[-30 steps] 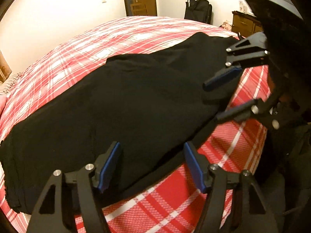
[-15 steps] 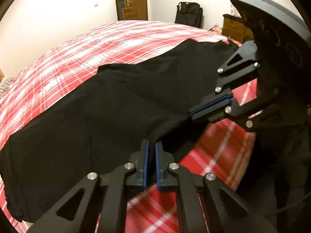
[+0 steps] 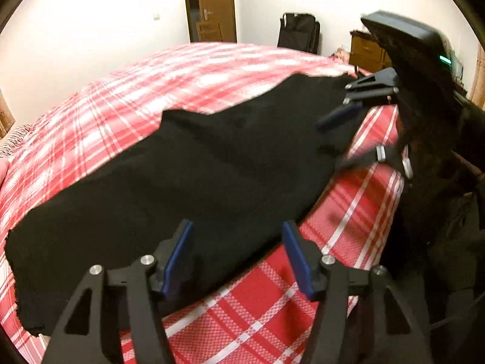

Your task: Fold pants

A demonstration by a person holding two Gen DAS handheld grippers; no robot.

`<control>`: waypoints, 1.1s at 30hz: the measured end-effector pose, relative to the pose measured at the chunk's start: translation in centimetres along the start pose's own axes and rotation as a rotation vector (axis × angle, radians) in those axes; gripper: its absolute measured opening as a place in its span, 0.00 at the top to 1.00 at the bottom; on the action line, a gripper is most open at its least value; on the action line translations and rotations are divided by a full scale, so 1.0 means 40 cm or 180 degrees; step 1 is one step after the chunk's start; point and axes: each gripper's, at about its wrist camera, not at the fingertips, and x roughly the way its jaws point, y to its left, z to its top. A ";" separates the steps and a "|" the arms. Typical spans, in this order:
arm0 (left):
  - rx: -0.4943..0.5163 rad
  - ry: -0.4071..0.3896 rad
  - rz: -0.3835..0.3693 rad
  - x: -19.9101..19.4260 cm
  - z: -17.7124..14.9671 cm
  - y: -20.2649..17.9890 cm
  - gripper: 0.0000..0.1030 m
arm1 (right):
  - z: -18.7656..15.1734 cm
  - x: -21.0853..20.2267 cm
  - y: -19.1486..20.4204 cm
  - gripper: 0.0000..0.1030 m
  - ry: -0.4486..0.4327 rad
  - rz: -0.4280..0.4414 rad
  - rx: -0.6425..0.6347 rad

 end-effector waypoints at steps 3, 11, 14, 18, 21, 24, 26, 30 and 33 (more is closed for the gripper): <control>-0.0116 -0.0060 0.0095 -0.011 0.009 0.012 0.39 | -0.072 -0.094 -0.167 0.44 -0.0061 -0.0280 0.0569; -0.0322 -0.0057 0.0181 0.032 0.026 0.020 0.37 | -0.457 -0.383 -0.684 0.44 -0.0255 -0.1380 0.3007; -0.0332 -0.0033 0.0148 0.046 0.029 0.006 0.37 | -0.540 -0.426 -0.777 0.44 -0.0306 -0.1298 0.3557; -0.0295 -0.0002 0.0138 0.051 0.032 -0.004 0.38 | -0.553 -0.409 -0.839 0.44 -0.0329 -0.1061 0.3831; -0.0323 0.0011 0.0123 0.055 0.034 0.001 0.37 | -0.512 -0.362 -0.856 0.44 -0.0230 -0.0994 0.3822; -0.0342 0.0031 0.0126 0.061 0.031 0.006 0.37 | -0.493 -0.305 -0.883 0.45 0.0045 -0.1153 0.3947; -0.0354 0.0035 0.0113 0.063 0.028 0.009 0.37 | -0.492 -0.269 -0.906 0.52 0.0336 -0.1334 0.4037; -0.0408 0.0005 0.0084 0.059 0.023 0.015 0.37 | -0.481 -0.241 -0.942 0.95 0.0509 -0.1545 0.3970; -0.0437 0.0005 0.0066 0.060 0.022 0.018 0.37 | -0.409 -0.311 -0.927 0.96 -0.0016 -0.1452 0.3748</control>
